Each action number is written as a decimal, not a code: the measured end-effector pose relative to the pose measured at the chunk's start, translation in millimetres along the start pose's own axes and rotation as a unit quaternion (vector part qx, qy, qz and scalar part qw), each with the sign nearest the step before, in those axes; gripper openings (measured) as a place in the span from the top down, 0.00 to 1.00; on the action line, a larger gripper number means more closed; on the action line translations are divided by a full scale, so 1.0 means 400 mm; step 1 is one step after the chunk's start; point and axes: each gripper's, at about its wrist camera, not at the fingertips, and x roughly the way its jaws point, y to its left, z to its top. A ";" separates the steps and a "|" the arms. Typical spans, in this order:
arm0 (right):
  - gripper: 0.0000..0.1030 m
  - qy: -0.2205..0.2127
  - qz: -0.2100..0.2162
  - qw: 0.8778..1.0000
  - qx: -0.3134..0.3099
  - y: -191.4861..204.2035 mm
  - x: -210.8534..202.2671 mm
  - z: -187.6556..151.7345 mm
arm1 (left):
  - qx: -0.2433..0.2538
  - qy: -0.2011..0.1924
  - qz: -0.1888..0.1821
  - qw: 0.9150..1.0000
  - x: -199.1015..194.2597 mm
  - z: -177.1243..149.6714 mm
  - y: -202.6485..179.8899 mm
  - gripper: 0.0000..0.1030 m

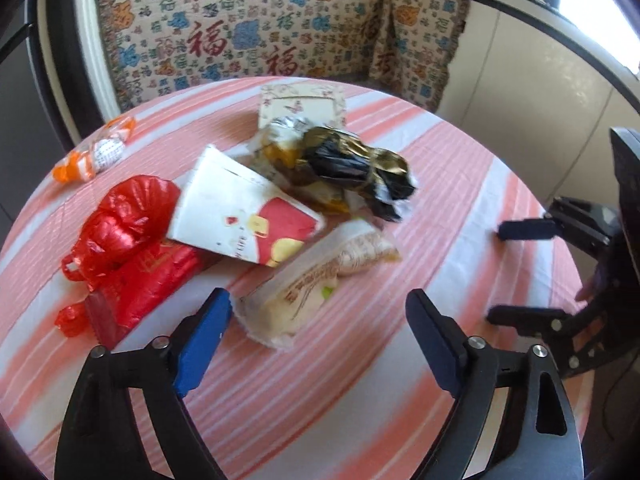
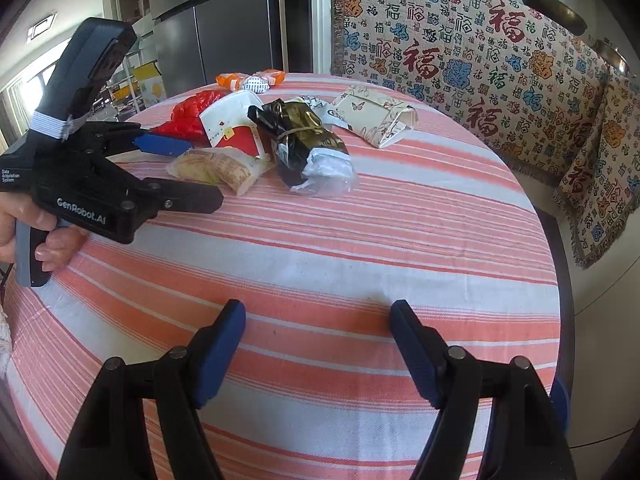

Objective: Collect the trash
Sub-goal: 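Move both tools back over the table, left tool toward the cream pastry bag, then close the left tool on the cream pastry bag and lift it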

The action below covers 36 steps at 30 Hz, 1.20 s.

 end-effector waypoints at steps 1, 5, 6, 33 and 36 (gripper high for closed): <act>0.25 0.003 0.002 1.000 -0.001 -0.004 -0.001 0.000 | 0.011 0.008 -0.014 1.000 -0.007 -0.010 -0.013 0.20; 0.25 0.010 0.000 1.000 0.001 -0.011 -0.004 -0.005 | 0.039 0.012 -0.011 0.999 -0.030 -0.026 -0.047 0.20; 0.25 0.009 -0.001 1.000 0.000 -0.010 -0.005 -0.007 | 0.031 0.007 -0.002 0.999 -0.030 -0.020 -0.044 0.20; 0.24 -0.005 -0.005 1.000 0.003 -0.003 0.005 -0.012 | -0.175 -0.026 0.161 0.971 -0.187 -0.197 0.015 0.79; 0.24 -0.005 -0.004 1.000 0.003 -0.004 0.005 -0.013 | -0.196 -0.017 0.157 0.968 -0.165 -0.207 0.045 0.42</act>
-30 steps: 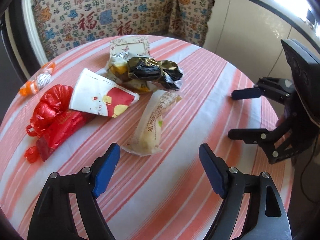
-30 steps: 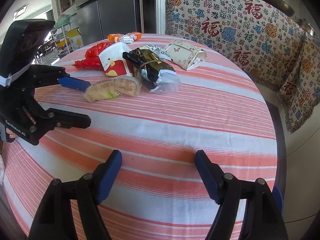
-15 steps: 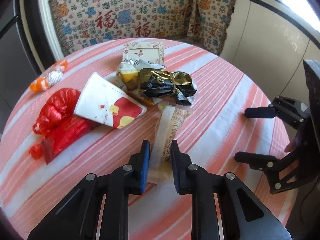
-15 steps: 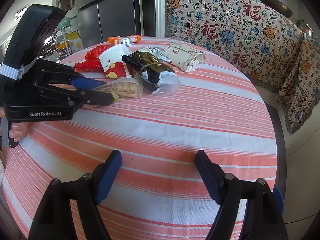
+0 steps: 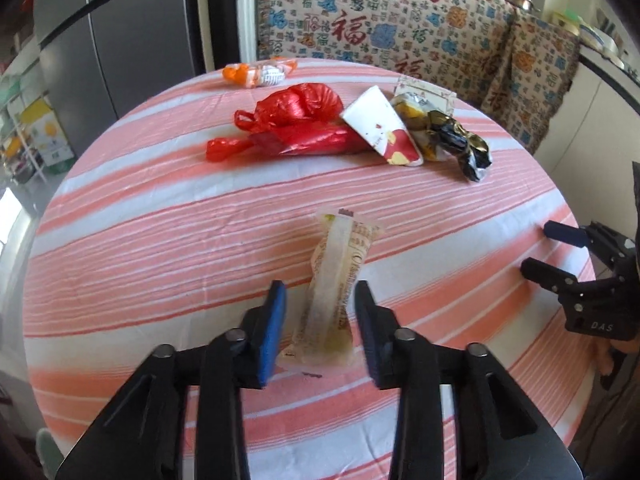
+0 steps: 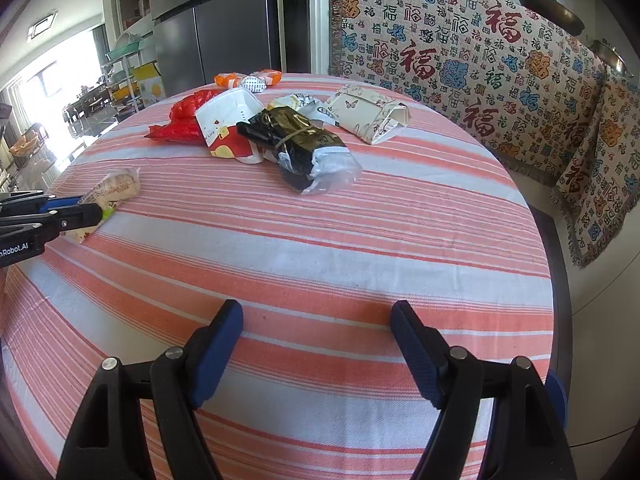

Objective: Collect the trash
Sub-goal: 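Close the left tool on the cream pastry bag and lift it, then grasp the gold foil snack bag with the right tool while the left tool holds the pastry bag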

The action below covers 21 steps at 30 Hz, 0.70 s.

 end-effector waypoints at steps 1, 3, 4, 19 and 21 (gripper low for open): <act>0.24 0.000 0.000 1.000 0.000 0.000 0.000 0.000 | 0.001 -0.002 0.003 1.000 0.006 -0.002 -0.001 0.35; 0.24 0.000 0.000 1.000 0.000 0.000 0.001 0.001 | 0.012 -0.001 0.014 1.000 0.019 -0.002 -0.005 0.28; 0.24 0.000 0.000 1.000 0.000 0.001 0.001 0.000 | 0.018 0.001 0.020 1.000 0.026 -0.002 -0.008 0.28; 0.03 0.023 0.025 0.999 -0.023 -0.036 0.088 0.086 | -0.003 0.000 0.050 0.999 0.053 0.008 0.021 0.05; 0.00 0.028 0.036 0.998 -0.042 -0.029 0.114 0.110 | -0.005 0.002 0.049 0.999 0.054 0.009 0.021 0.03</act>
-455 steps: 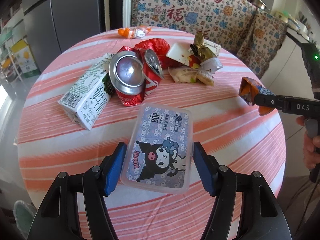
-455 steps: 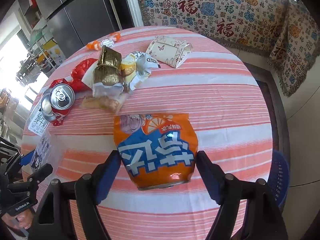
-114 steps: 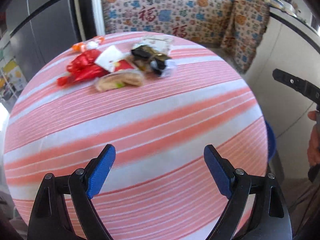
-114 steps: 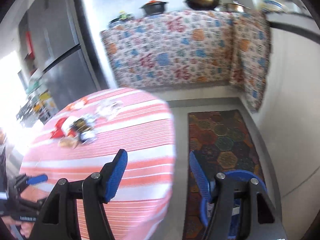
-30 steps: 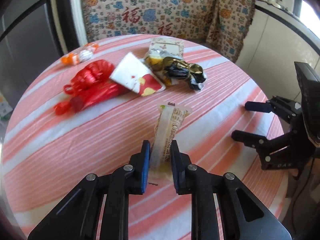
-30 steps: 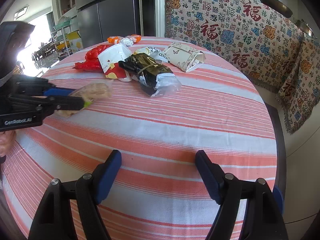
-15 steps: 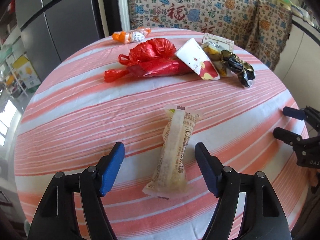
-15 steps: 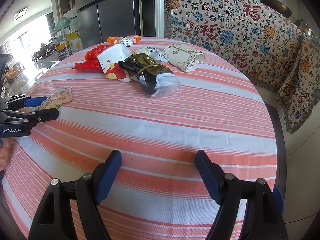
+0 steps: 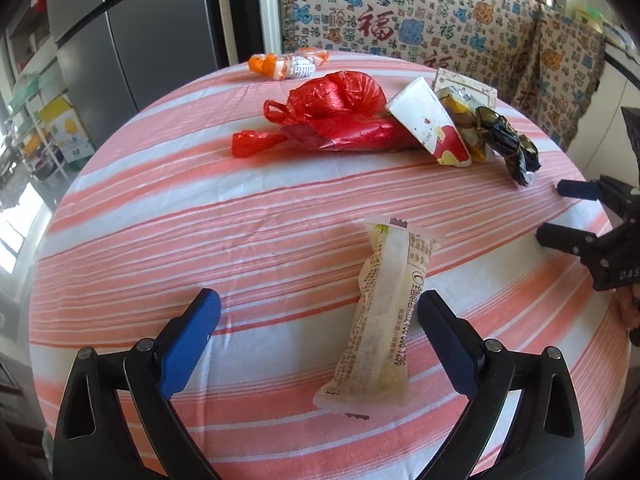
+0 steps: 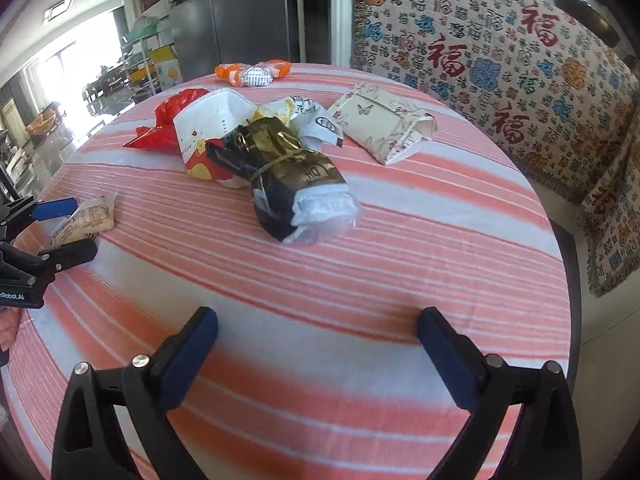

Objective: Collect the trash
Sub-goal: 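Grasp the gold foil snack bag with the right tool while the left tool holds the pastry bag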

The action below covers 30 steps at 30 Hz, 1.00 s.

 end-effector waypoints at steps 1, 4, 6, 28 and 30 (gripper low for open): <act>0.00 0.001 0.002 1.000 -0.002 -0.001 0.010 0.013 | 0.001 0.001 0.001 1.000 0.000 0.000 -0.003 0.03; 0.00 -0.003 -0.010 1.000 0.014 -0.011 0.033 0.047 | 0.002 0.002 -0.001 1.000 0.001 0.002 -0.003 0.02; 0.02 -0.017 -0.008 0.999 0.027 -0.016 0.037 0.064 | 0.002 0.002 -0.001 1.000 0.002 0.004 -0.004 0.02; 0.33 -0.029 0.029 0.999 0.009 0.061 -0.064 0.039 | 0.003 -0.002 -0.026 1.000 -0.010 0.000 -0.002 0.01; 0.31 -0.014 0.023 0.999 -0.017 0.067 -0.032 0.078 | 0.003 -0.002 -0.045 0.999 -0.019 -0.005 -0.002 0.02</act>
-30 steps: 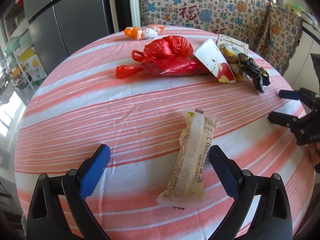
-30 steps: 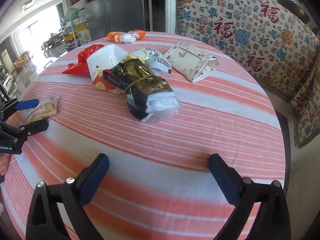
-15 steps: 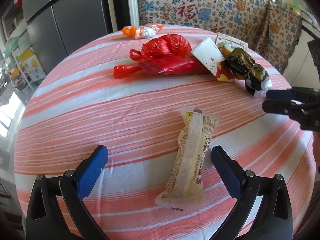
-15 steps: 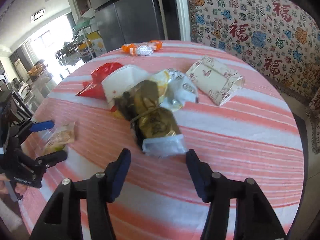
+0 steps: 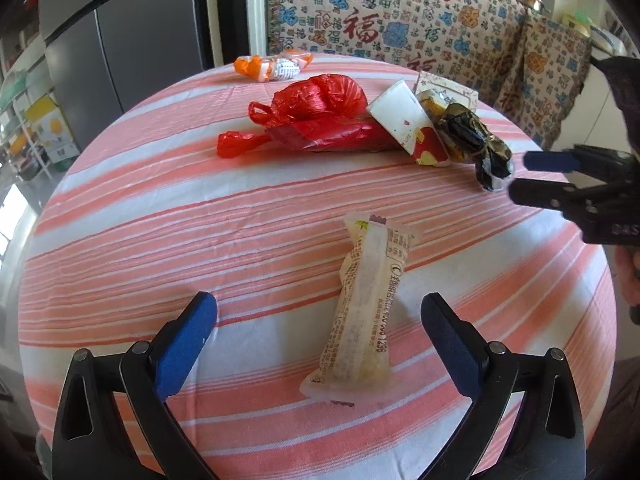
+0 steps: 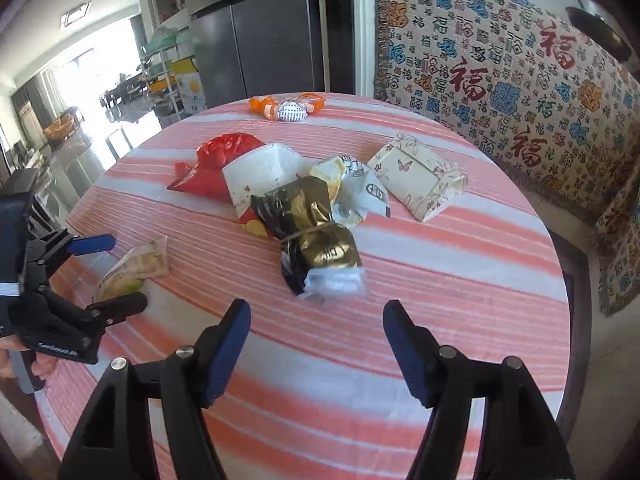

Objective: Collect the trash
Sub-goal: 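Grasp the gold foil snack bag with the right tool while the left tool holds the pastry bag, then carry the pastry bag and gold foil bag to the wastebasket and release both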

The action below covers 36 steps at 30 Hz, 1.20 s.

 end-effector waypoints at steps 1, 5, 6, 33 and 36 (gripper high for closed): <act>0.31 0.009 -0.005 1.000 -0.014 0.004 0.020 0.016 | 0.002 0.000 -0.008 1.000 -0.005 -0.001 -0.002 0.02; 0.31 0.023 -0.016 0.999 -0.027 0.011 0.076 0.046 | 0.021 -0.002 -0.011 1.000 -0.018 0.003 -0.010 0.17; 0.32 0.026 -0.007 0.999 -0.023 0.012 0.083 0.047 | 0.021 -0.004 -0.008 1.000 -0.020 0.005 -0.009 0.22; 0.39 0.126 -0.013 0.992 0.020 0.143 -0.046 -0.071 | 0.030 0.014 -0.039 0.999 -0.052 -0.003 -0.003 0.34; 0.55 0.135 -0.004 0.990 0.047 0.125 -0.019 -0.074 | 0.029 0.018 -0.048 0.998 -0.054 -0.005 0.003 0.80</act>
